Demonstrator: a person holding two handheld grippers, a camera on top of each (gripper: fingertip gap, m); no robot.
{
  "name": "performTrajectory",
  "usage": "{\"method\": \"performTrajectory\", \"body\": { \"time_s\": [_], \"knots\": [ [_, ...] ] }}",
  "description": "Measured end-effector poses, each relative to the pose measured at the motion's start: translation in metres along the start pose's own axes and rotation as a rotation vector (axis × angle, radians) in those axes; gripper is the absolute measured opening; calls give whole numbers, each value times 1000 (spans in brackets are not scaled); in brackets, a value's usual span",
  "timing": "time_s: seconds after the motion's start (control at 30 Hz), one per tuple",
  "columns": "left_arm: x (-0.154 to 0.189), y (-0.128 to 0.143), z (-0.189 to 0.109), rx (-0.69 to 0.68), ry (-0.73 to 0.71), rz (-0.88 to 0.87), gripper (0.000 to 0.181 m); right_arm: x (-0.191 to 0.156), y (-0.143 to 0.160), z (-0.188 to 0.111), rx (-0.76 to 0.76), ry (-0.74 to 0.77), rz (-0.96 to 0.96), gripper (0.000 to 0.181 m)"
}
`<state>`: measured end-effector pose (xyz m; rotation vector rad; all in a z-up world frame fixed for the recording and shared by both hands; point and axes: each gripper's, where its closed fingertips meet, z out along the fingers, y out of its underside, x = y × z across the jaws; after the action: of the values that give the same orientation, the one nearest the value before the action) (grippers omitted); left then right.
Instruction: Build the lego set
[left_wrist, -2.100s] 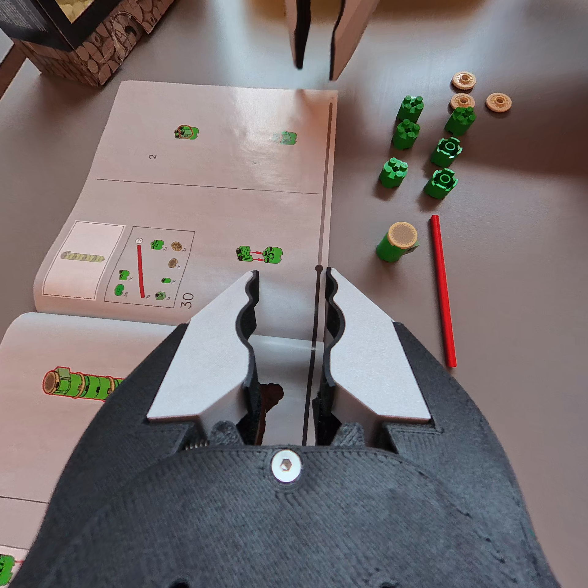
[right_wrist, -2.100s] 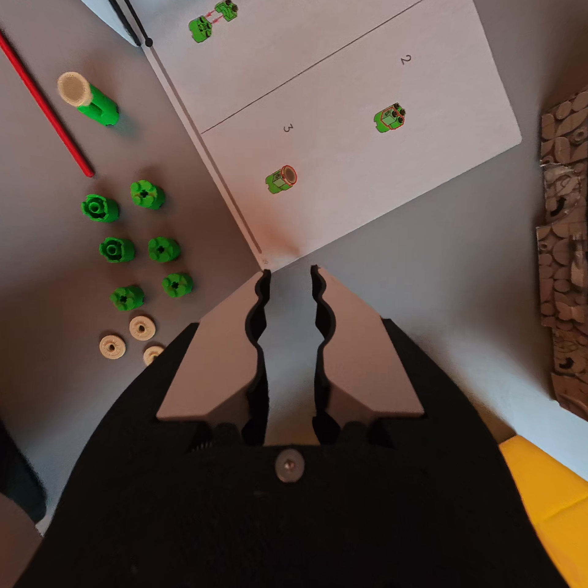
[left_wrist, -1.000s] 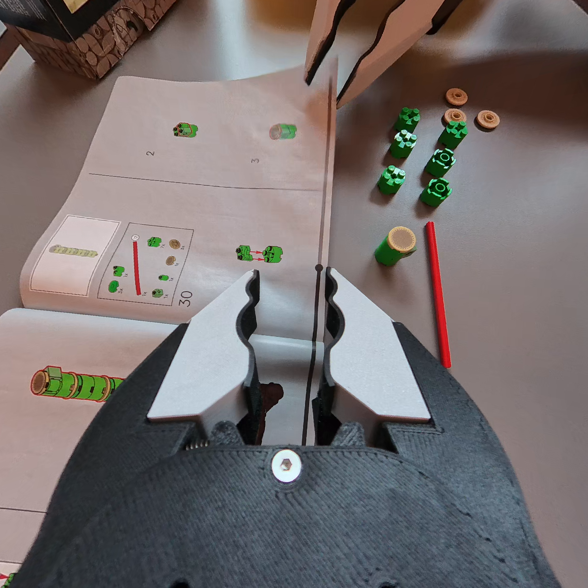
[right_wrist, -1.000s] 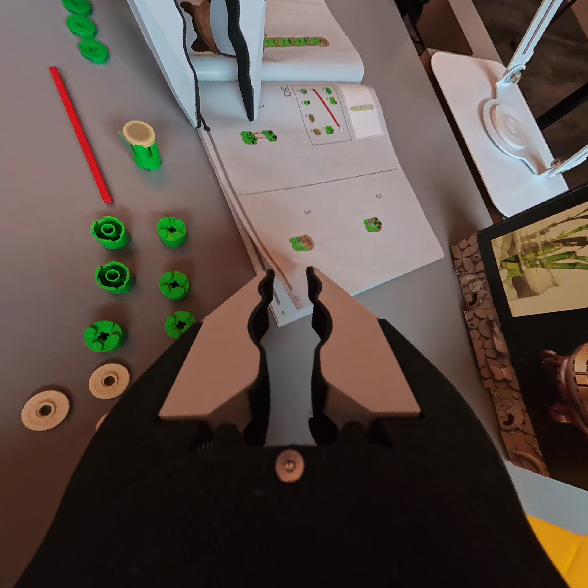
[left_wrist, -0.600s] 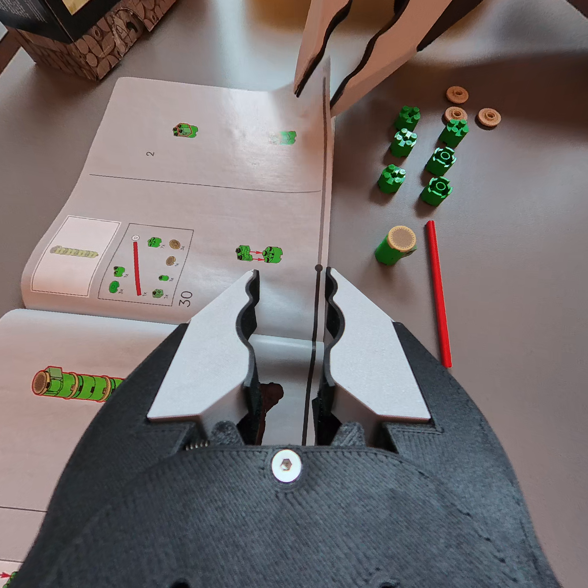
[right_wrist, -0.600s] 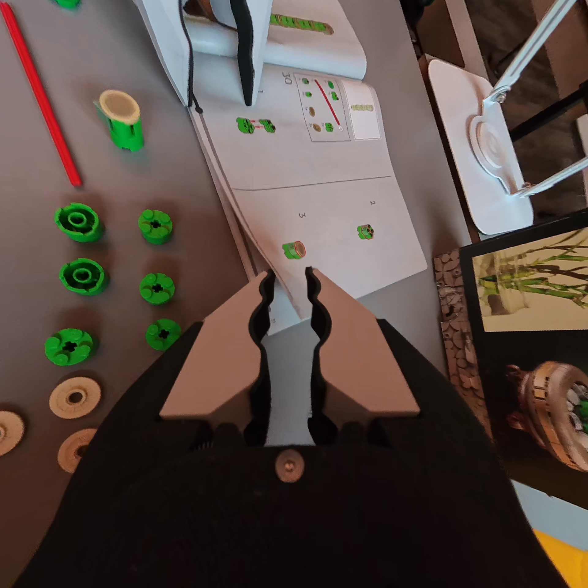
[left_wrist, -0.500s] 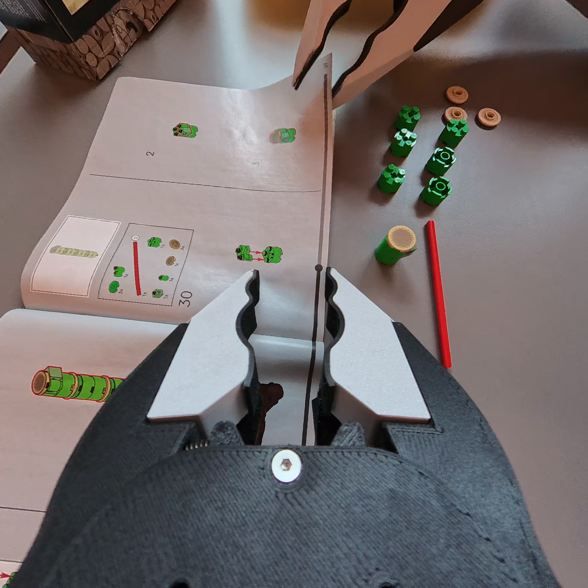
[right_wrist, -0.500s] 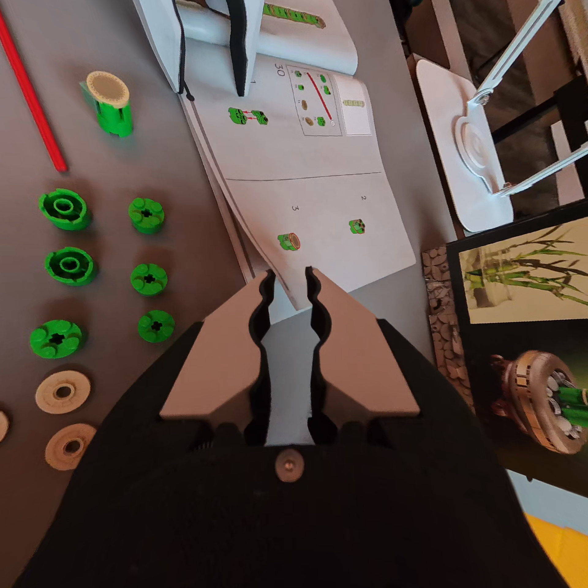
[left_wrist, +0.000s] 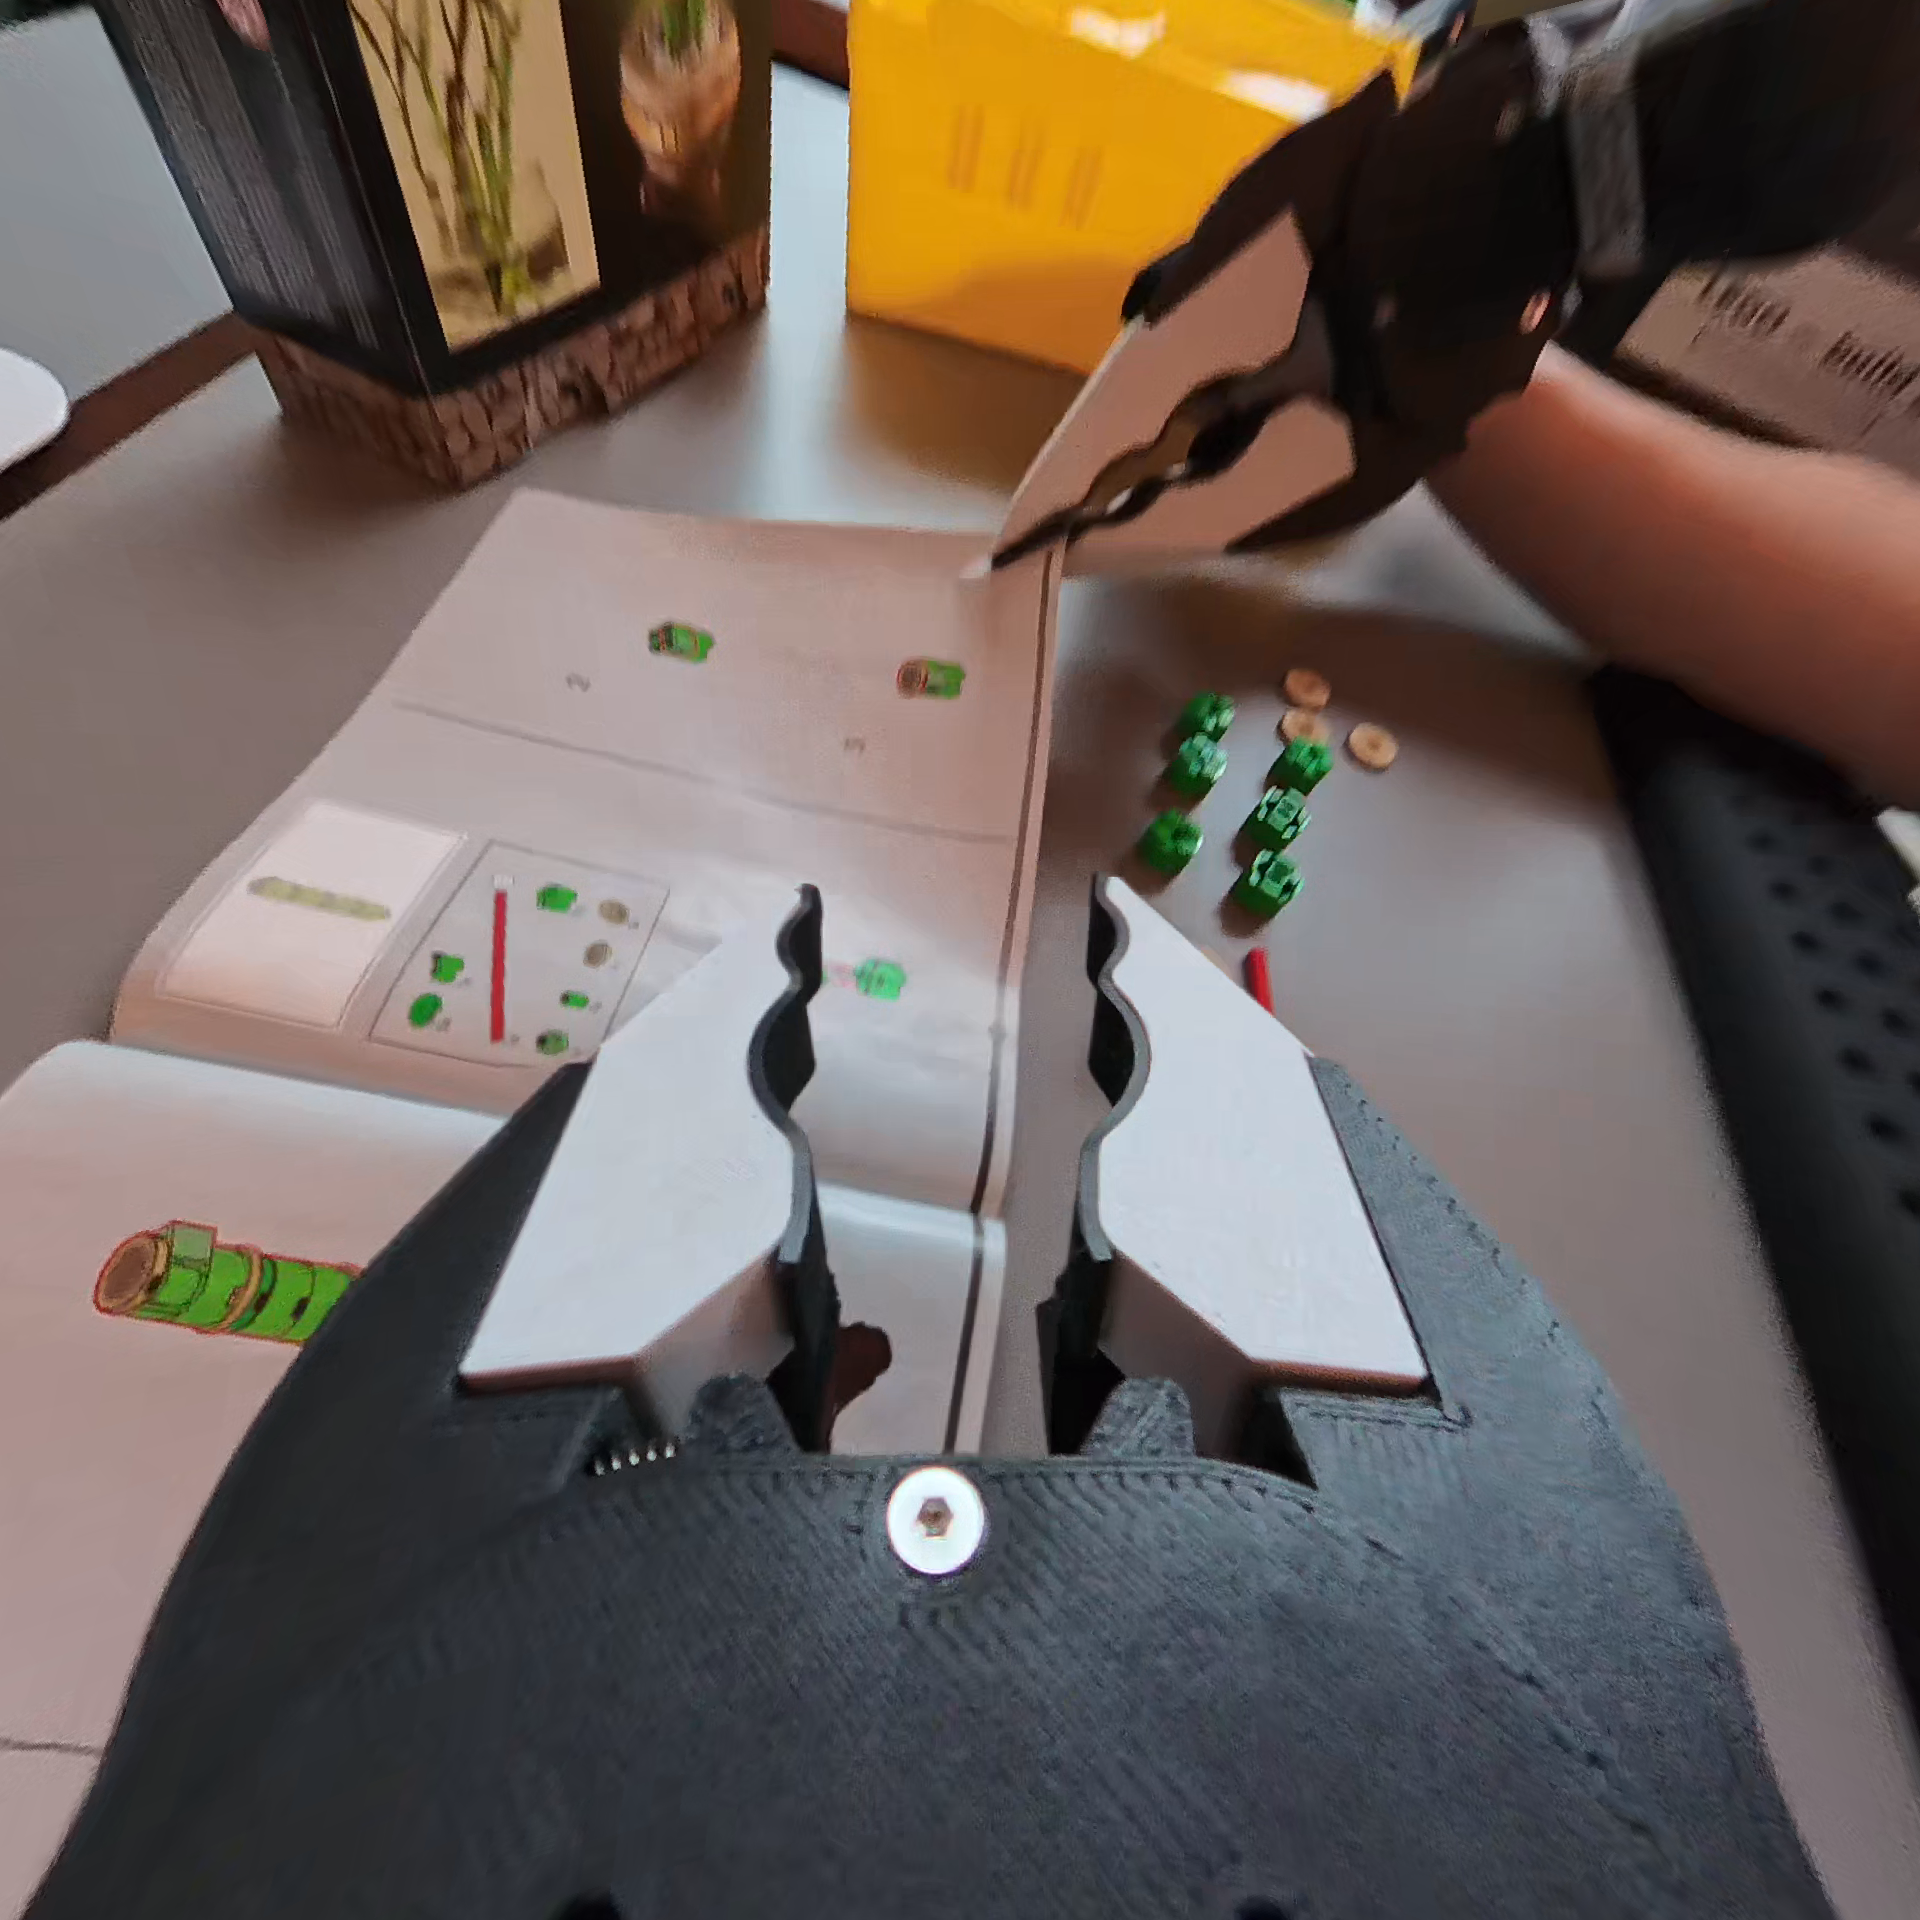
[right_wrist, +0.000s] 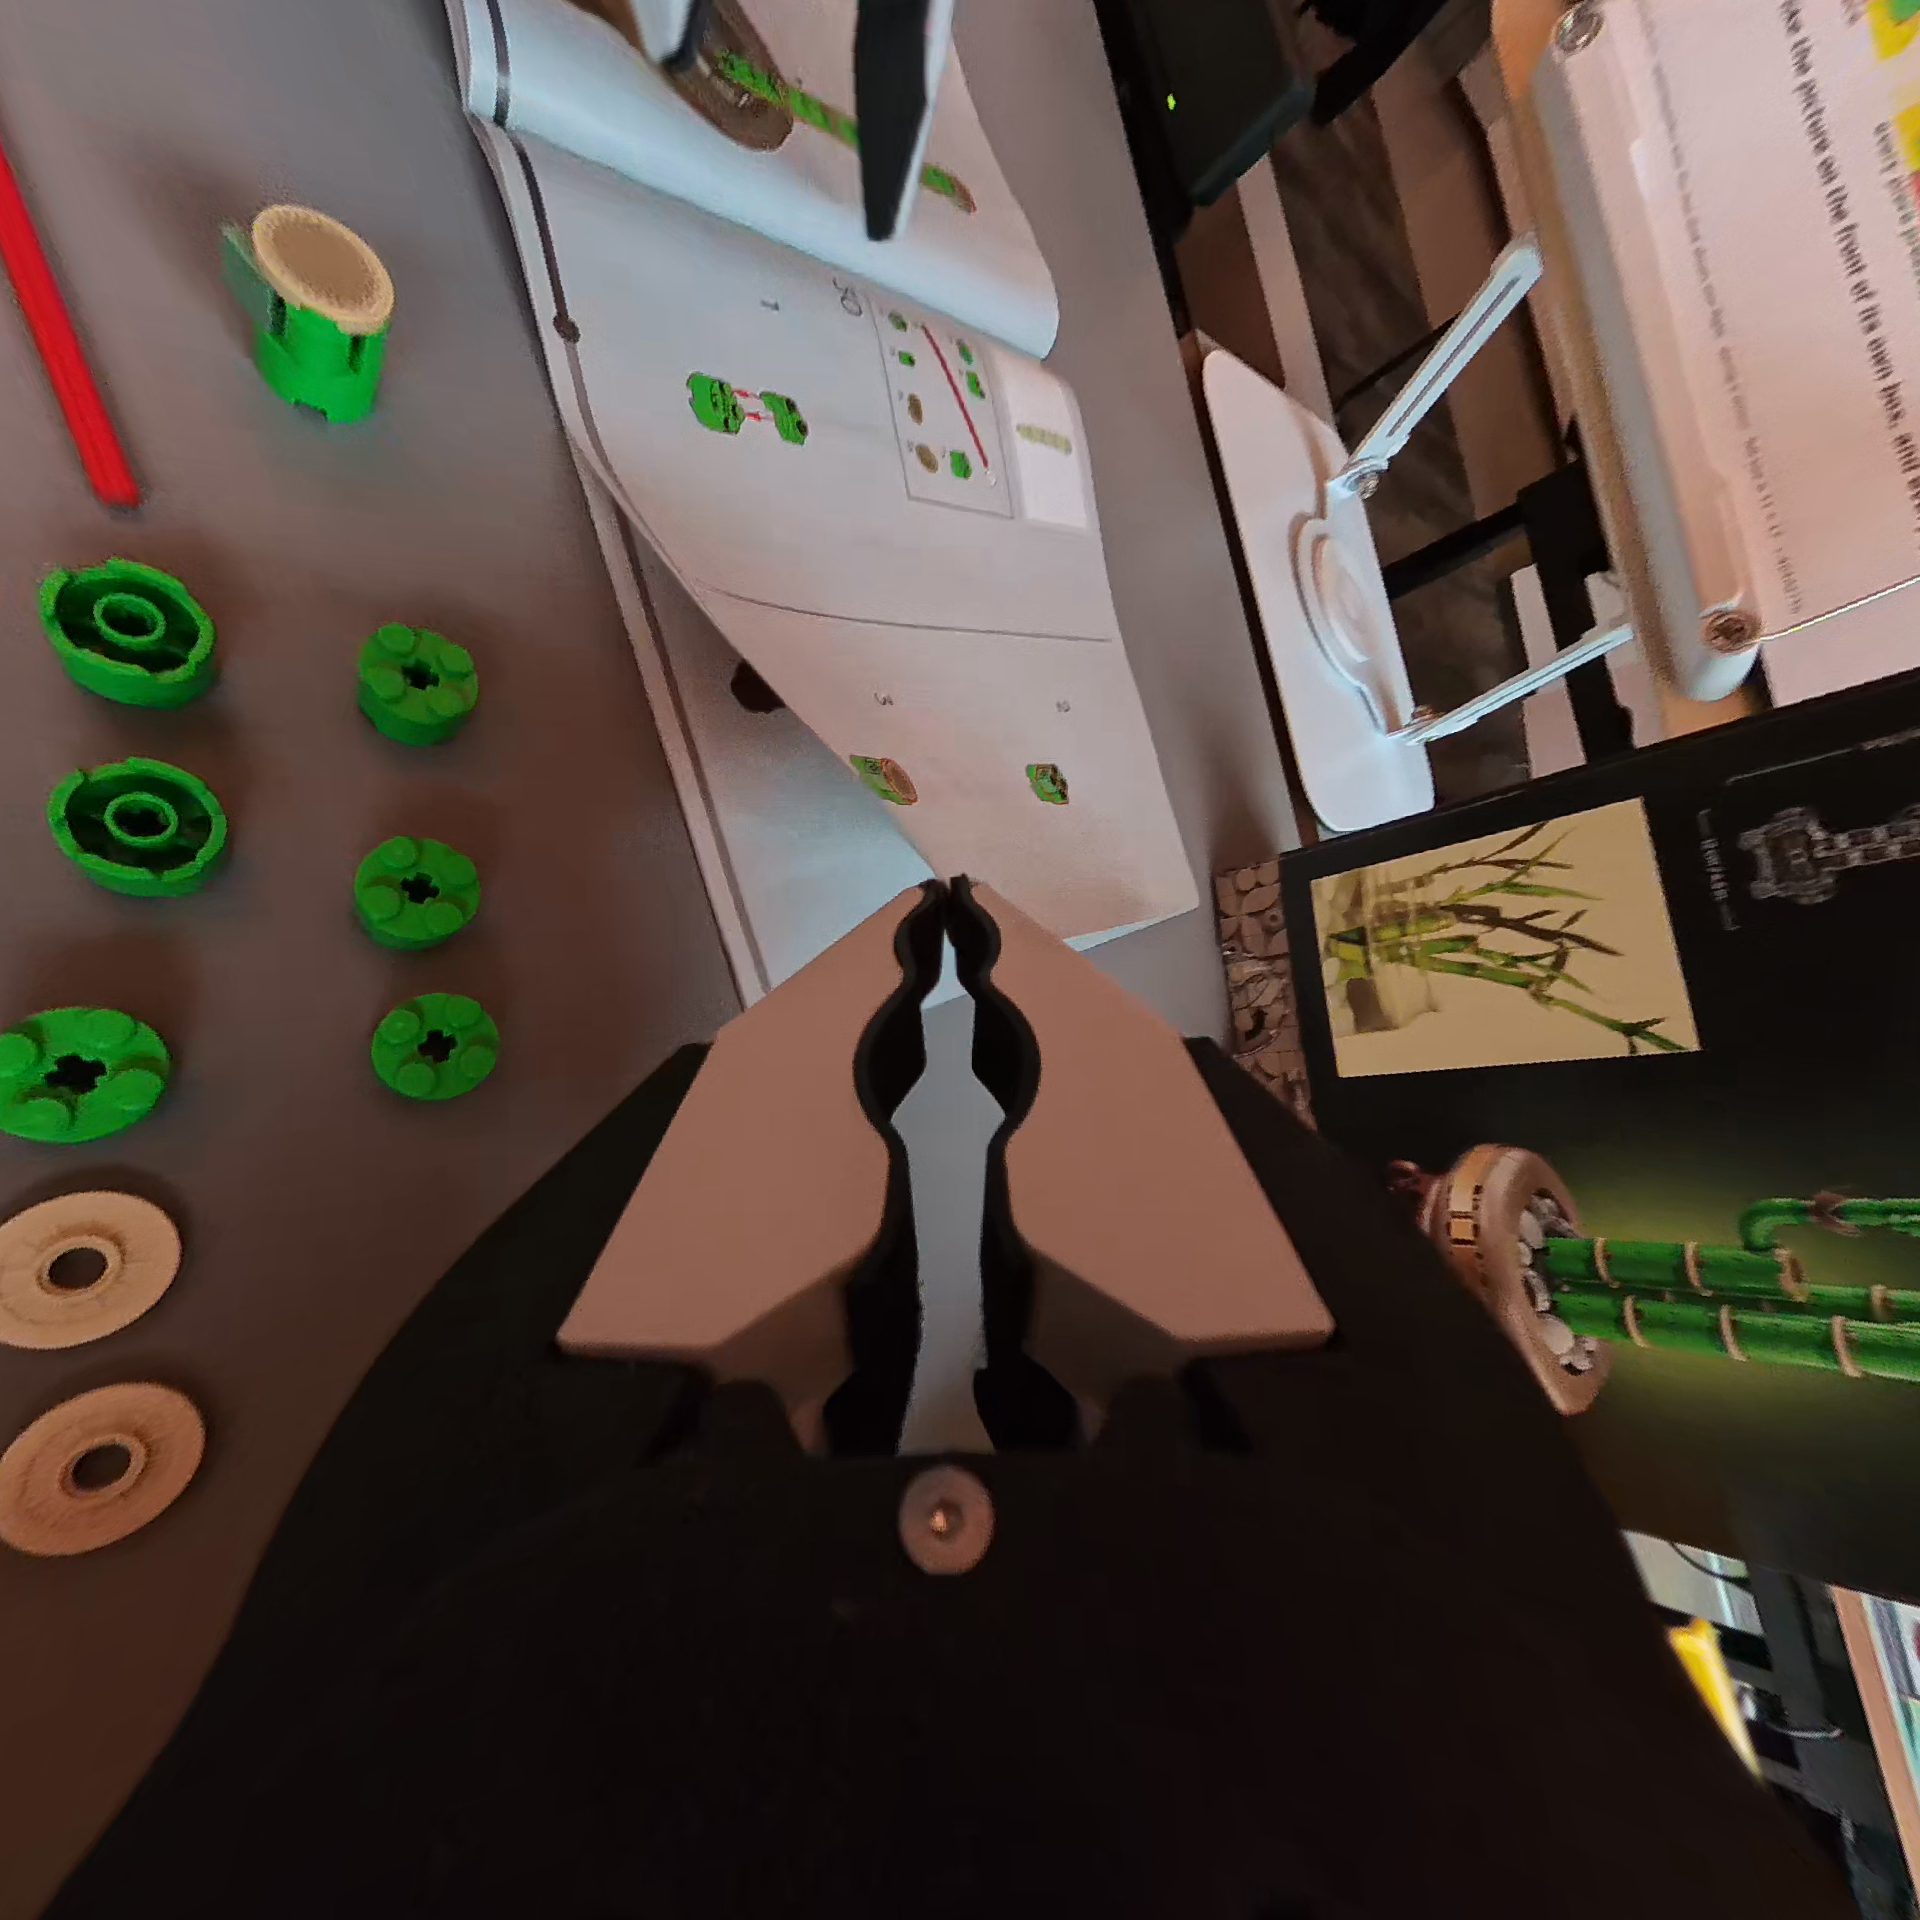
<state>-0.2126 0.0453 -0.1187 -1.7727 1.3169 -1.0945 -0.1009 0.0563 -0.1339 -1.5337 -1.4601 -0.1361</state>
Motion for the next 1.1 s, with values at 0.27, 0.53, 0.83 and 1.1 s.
{"method": "performTrajectory", "body": {
  "time_s": [0.27, 0.53, 0.83, 1.1],
  "knots": [
    [18, -32, 37, -64, -216, 229, 43, 24, -28, -5, 40, 132, -21, 1],
    [5, -18, 70, -207, -430, 381, 10, 23, -43, 4, 3, 139, -63, 13],
    [-19, -30, 23, -12, -529, 119, 0, 57, -72, -40, 156, 305, 87, 41],
    [-34, -3, -66, 229, -591, -299, 0, 49, -77, 7, 163, 33, 668, 13]
  ]
}}
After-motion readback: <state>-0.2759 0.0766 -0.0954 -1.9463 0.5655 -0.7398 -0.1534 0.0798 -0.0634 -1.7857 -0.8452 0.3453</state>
